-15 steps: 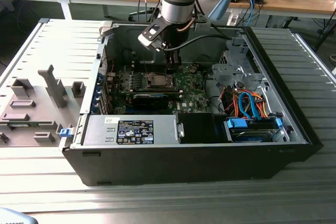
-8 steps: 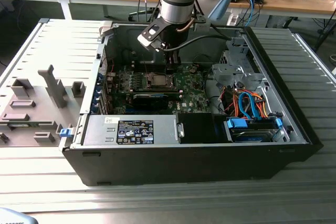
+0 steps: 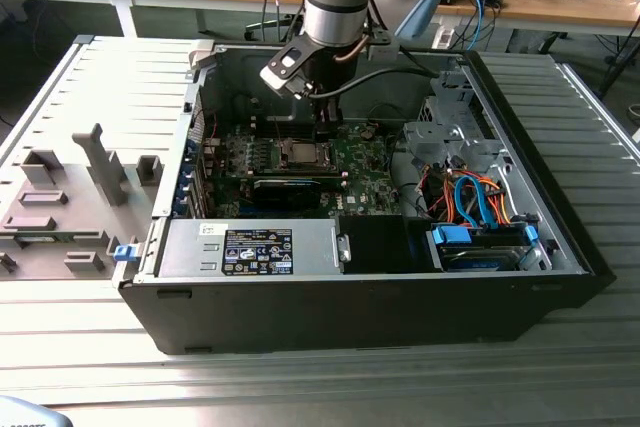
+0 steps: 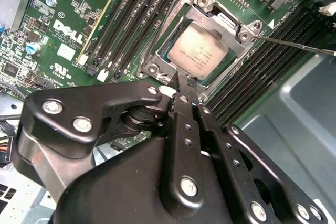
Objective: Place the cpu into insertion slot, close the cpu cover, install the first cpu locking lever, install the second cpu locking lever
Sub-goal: 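Close the cpu cover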
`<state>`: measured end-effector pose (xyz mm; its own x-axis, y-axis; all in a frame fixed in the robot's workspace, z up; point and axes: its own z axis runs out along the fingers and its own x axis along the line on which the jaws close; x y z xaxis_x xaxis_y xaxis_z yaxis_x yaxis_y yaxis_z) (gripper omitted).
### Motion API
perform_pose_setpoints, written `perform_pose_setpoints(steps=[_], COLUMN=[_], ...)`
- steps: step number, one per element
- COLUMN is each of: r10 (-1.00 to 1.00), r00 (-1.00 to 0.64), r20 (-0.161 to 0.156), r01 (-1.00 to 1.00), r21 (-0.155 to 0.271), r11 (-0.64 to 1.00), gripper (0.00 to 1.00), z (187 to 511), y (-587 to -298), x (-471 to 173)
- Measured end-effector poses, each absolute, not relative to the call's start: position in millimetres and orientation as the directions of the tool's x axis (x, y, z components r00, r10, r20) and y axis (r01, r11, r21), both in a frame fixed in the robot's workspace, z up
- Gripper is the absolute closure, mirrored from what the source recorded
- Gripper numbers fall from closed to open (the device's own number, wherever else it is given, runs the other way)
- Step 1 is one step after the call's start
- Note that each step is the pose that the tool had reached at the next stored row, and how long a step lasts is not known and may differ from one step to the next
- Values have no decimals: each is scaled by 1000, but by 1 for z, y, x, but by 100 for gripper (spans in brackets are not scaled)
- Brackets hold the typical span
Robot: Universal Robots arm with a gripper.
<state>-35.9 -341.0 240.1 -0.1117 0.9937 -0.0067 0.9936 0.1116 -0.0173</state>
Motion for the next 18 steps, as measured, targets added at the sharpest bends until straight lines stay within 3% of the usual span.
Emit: perform_pose_setpoints(steps=[18], r10=[994], r00=[-112], r20=[-7], r01=[994], r21=[-17], r11=[112], gripper=[89], z=[236], y=[-341], x=[-39])
